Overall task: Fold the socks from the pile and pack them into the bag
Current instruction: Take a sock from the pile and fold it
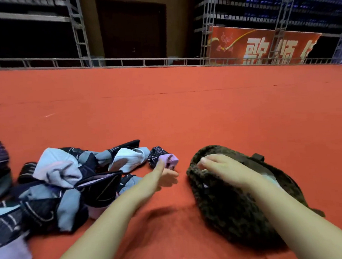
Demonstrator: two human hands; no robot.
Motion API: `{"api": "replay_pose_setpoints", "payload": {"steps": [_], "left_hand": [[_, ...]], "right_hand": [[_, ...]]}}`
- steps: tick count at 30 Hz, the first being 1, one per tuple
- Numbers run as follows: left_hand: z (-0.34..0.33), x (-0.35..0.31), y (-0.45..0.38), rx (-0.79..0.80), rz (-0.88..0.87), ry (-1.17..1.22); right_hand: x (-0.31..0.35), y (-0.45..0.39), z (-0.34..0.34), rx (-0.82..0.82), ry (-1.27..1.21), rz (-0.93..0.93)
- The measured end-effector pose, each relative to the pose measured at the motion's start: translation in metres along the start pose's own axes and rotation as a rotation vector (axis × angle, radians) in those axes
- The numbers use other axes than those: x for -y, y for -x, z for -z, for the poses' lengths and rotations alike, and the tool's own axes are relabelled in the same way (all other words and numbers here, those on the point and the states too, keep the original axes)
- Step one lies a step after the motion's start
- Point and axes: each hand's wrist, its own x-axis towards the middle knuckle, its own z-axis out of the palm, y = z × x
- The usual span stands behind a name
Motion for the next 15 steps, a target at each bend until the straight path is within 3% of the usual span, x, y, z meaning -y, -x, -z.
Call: {"api": "replay_pose_setpoints", "payload": {"steps": [4, 9, 15], "left_hand": [[0.018, 0.042, 0.053, -0.057, 0.089, 0.030], [0.054, 0.090, 0.108, -0.168, 0.136, 0.093], [0.095, 0.103, 0.142, -0.428, 0.019, 0.220]], "right_hand": [[0.029, -0.007, -0.070, 0.081, -0.016, 0.113], [0.061, -0.016, -0.159, 0.211, -0.277, 0.091], [0.104, -0.036, -0.202, -0.153, -0.551, 0.078]]}}
